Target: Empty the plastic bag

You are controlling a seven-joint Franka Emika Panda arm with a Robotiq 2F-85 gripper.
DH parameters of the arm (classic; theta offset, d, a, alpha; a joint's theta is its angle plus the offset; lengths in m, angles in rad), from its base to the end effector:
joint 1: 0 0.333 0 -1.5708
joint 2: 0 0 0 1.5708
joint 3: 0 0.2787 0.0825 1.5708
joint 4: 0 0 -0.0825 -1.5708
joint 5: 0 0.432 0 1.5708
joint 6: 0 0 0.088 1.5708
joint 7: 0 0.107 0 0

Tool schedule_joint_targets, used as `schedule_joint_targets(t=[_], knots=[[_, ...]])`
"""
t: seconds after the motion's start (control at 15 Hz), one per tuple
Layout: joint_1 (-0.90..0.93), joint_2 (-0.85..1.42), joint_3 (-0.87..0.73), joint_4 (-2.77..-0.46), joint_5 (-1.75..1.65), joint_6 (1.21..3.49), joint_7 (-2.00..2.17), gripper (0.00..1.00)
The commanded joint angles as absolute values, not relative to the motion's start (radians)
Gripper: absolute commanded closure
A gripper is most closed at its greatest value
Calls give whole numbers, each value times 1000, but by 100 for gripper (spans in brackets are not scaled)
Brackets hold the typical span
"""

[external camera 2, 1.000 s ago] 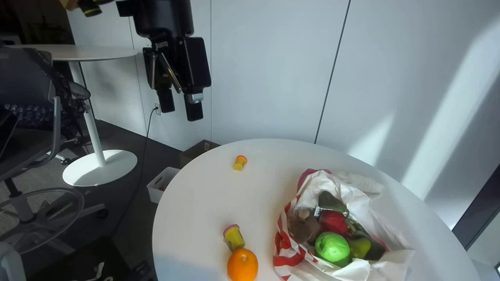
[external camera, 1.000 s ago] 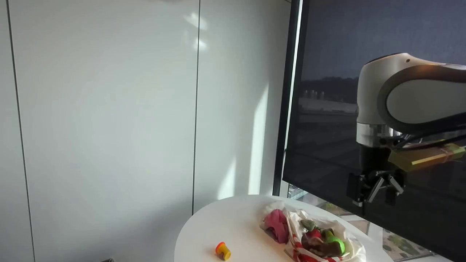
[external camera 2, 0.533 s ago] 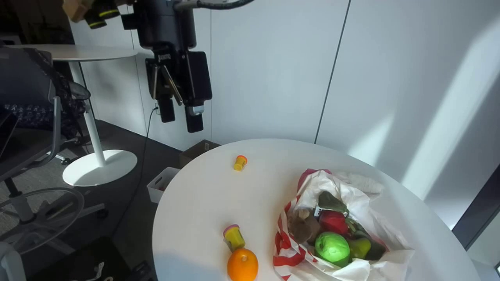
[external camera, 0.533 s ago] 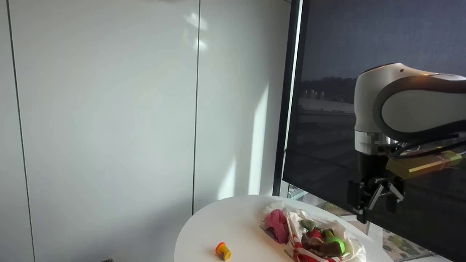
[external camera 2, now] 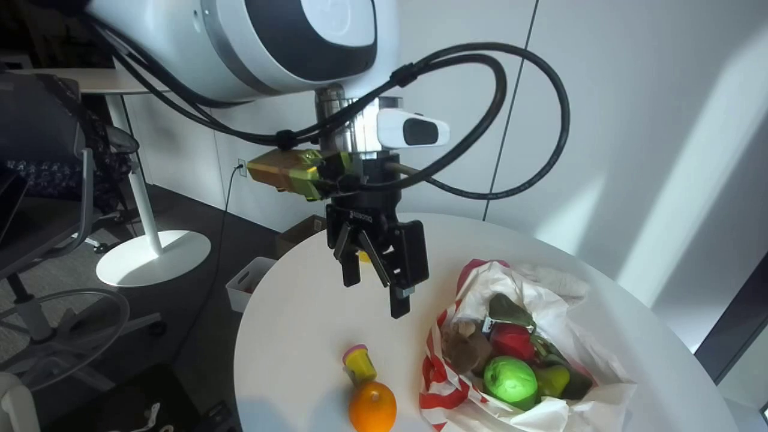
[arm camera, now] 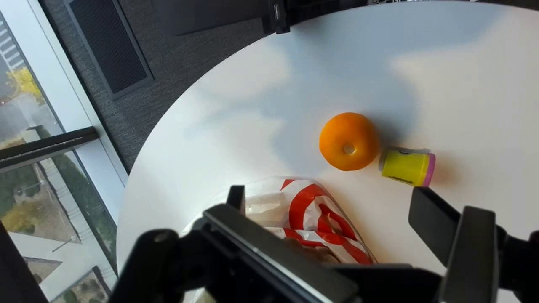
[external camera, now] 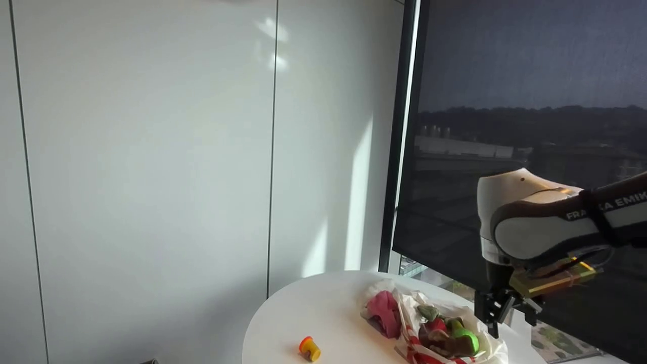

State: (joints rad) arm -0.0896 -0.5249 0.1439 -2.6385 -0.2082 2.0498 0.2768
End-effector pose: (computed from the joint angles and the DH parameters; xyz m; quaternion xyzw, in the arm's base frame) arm 0.4260 0.0050 0.3505 0.9889 -0.0699 -0.0157 0.1302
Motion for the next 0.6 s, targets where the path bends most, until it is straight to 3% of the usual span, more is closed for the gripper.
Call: schedule_joint_targets(t=[0.0, 0.53], knots=[[-89, -396, 74, -2593, -186, 2106, 237, 0], [-105, -314, 68, -2611, -241, 2183, 288, 0]])
